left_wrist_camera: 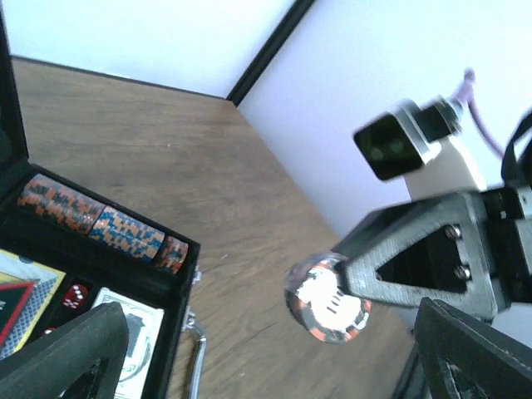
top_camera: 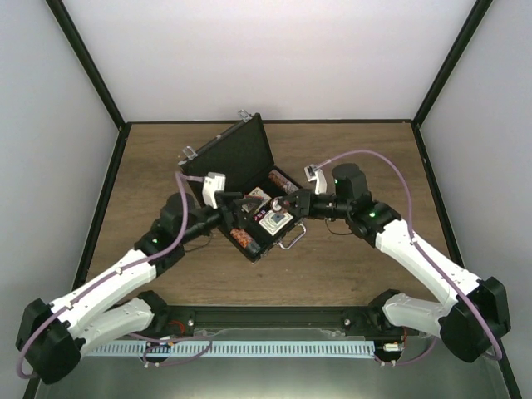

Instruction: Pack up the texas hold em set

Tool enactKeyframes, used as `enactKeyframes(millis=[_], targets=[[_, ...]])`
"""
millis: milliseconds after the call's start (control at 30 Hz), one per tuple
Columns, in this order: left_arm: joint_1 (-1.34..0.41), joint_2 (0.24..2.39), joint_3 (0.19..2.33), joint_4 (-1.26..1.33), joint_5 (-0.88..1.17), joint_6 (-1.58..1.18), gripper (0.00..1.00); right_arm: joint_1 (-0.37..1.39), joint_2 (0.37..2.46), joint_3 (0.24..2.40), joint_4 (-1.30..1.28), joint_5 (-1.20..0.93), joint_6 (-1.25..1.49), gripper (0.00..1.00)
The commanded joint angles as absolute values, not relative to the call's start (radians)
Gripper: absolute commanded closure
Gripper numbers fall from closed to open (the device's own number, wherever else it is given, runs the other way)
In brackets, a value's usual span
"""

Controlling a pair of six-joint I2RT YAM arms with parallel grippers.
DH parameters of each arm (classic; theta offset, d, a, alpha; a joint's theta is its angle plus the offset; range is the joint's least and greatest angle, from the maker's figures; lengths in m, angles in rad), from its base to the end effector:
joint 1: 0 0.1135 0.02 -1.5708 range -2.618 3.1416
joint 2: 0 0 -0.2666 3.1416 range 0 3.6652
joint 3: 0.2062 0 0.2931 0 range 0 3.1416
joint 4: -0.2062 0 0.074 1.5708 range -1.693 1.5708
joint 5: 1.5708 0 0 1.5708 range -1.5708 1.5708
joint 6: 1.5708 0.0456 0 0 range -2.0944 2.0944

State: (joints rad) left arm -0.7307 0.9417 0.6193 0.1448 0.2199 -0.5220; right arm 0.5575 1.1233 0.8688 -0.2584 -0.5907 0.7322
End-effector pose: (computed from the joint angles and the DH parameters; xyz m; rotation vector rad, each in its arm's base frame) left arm 0.1951 -0.1882 0.2741 0.3666 1.8423 -1.0845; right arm 0.2368 0.1776 0.2848 -0.2038 2.2932 1.3475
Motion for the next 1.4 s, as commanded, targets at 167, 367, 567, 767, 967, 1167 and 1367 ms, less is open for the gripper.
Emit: enactKeyframes(millis=[167, 367, 567, 767, 967, 1167, 1367], targets=[[-0.587, 0.943, 0.579, 0.512, 0.615, -1.012, 0.06, 0.545, 1.027, 0.883, 0.098, -0.783, 0.898, 0.83], [-0.590, 0.978, 0.635, 0.585, 0.703, -0.996, 0.11, 0.545, 0.987, 0.891, 0.162, -0.837, 0.928, 0.82], [-0.636, 1.036, 0.727, 0.628, 0.734, -0.962, 0.12, 0.544, 0.977, 0.891, 0.224, -0.882, 0.962, 0.81], [-0.669, 1.089, 0.762, 0.646, 0.721, -0.948, 0.19, 0.545, 0.973, 0.898, 0.239, -0.885, 0.971, 0.81], [-0.709, 1.106, 0.773, 0.650, 0.730, -0.939, 0.17, 0.544, 0.968, 0.896, 0.260, -0.883, 0.993, 0.81], [-0.710, 1.089, 0.745, 0.671, 0.686, -0.951, 0.26, 0.545, 0.965, 0.891, 0.283, -0.887, 1.016, 0.81], [-0.709, 1.095, 0.713, 0.780, 0.687, -1.023, 0.38, 0.545, 0.953, 0.890, 0.287, -0.883, 1.027, 0.81]])
